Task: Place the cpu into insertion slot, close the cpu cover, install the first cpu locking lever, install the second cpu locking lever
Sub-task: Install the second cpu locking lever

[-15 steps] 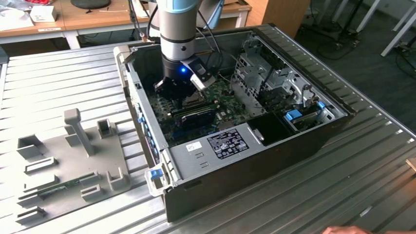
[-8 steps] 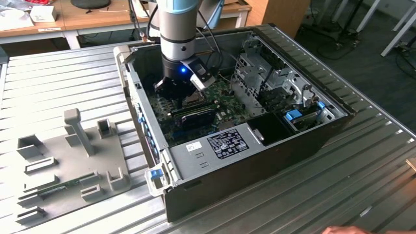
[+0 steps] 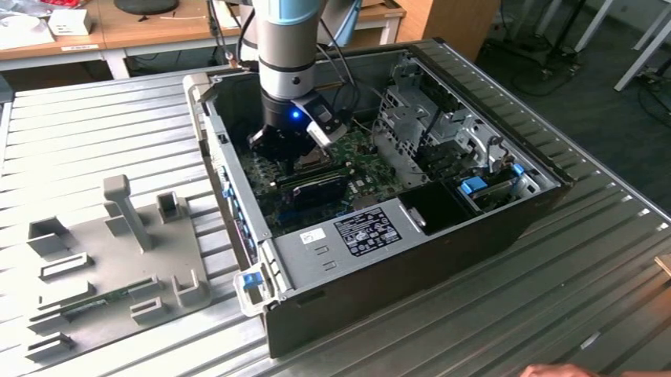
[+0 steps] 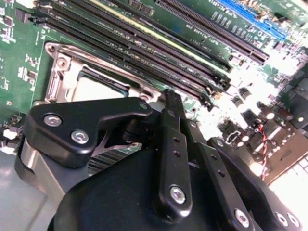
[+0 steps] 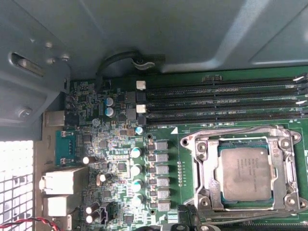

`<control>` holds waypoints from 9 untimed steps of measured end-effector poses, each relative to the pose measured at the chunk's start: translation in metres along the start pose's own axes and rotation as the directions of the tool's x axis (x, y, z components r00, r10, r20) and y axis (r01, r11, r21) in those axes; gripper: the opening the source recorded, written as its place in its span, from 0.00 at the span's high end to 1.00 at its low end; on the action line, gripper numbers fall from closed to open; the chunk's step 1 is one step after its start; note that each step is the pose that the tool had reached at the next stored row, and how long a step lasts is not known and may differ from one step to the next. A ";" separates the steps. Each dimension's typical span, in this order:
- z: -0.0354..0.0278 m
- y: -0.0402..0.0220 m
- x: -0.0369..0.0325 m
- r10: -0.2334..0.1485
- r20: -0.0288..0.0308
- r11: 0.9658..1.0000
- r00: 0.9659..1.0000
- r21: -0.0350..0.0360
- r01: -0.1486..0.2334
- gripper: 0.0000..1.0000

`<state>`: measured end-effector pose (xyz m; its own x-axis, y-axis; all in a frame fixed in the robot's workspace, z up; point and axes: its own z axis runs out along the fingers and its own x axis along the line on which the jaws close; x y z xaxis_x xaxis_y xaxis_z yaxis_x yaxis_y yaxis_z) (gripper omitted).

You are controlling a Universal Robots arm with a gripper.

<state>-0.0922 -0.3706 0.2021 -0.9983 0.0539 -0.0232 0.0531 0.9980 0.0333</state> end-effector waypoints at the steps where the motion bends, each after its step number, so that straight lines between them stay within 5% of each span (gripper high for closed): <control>1: 0.0001 0.0000 0.0000 -0.001 0.000 1.000 1.000 -0.002 0.001 0.89; 9: 0.0007 0.0000 -0.0009 -0.002 -0.001 1.000 1.000 -0.010 0.002 0.89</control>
<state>-0.0914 -0.3706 0.2014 -0.9984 0.0518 -0.0227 0.0507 0.9978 0.0435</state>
